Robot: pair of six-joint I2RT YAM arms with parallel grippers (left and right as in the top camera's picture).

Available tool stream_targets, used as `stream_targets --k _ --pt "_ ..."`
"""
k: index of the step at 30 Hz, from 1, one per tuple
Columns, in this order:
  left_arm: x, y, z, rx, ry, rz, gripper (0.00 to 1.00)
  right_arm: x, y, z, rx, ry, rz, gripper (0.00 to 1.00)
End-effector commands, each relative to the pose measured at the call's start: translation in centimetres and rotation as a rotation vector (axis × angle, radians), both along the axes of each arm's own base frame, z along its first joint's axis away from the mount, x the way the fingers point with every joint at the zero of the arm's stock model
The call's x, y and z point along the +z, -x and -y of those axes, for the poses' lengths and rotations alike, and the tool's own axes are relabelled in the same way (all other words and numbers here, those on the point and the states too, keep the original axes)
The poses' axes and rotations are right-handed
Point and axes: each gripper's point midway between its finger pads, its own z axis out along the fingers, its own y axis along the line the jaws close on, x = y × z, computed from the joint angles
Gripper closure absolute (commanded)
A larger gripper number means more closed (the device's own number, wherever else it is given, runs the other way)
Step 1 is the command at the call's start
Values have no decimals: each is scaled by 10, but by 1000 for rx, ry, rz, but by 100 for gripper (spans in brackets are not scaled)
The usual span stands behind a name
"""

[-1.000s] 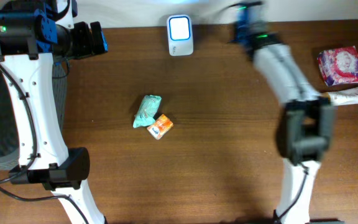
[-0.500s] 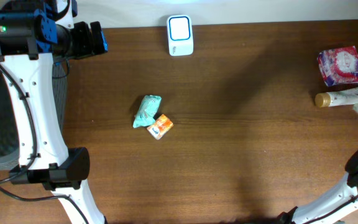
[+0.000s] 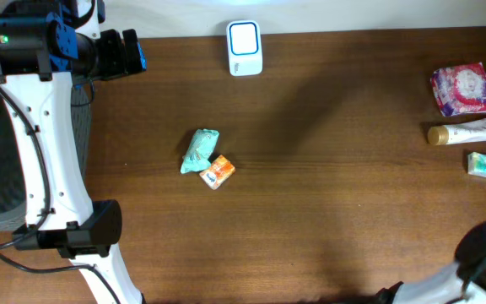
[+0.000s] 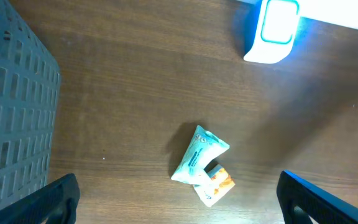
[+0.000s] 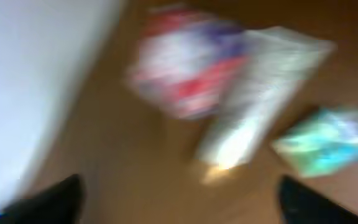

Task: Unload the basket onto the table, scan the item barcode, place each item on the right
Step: 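Place the green Kleenex pack at the right edge below the tube, then reach the right gripper to the orange Kleenex pack and grasp it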

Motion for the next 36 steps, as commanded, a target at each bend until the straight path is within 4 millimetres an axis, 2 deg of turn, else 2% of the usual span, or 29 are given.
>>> stream_targets --k 1,2,3,4,6,7,9,10,11,13,15,17,20,21,24,26,27,28,29,30,33,36 --pt "14 6 2 -10 6 38 1 36 -25 -152 567 -184 170 31" --pt "14 6 2 -10 6 38 1 22 -21 -185 648 -206 105 39" --pt "14 6 2 -10 6 38 1 1 -16 -232 760 -221 20 41" --pt "14 6 2 -10 6 38 1 -17 -13 -274 862 -216 -37 40" --pt "14 6 2 -10 6 38 1 -46 -8 -333 996 -200 -108 39" --pt "14 6 2 -10 6 38 1 -63 -8 -370 1080 -170 -132 39" --pt "14 6 2 -10 6 38 1 -87 -12 -415 1175 -103 -144 39" --pt "14 6 2 -10 6 38 1 -113 -14 -453 1249 -53 -150 39" --pt "14 6 2 -10 6 38 1 -128 -14 -469 1279 -26 -159 39" --pt "14 6 2 -10 6 38 1 -165 -7 -507 1356 -26 -185 49" --pt "14 6 2 -10 6 38 1 -193 7 -540 1438 -86 -194 61" --pt "14 6 2 -10 6 38 1 -216 16 -555 1469 -90 -221 61" --pt "14 6 2 -10 6 38 1 -230 37 -557 1488 -106 -309 75" --pt "14 6 2 -10 6 38 1 -229 47 -552 1483 -119 -363 82" --pt "14 6 2 -10 6 38 1 -211 61 -528 1436 -137 -462 83" --pt "14 6 2 -10 6 38 1 -172 73 -504 1392 -150 -529 61" --pt "14 6 2 -10 6 38 1 -160 75 -497 1379 -141 -538 55" --pt "14 6 2 -10 6 38 1 -141 75 -486 1366 -104 -528 44" --pt "14 6 2 -10 6 38 1 -129 74 -487 1419 -77 -471 31" --pt "14 6 2 -10 6 38 1 -122 71 -488 1525 -18 -395 24" --pt "14 6 2 -10 6 38 1 -124 76 -503 1771 28 -256 23" --pt "14 6 2 -10 6 38 1 -141 64 -521 1808 33 -192 23"
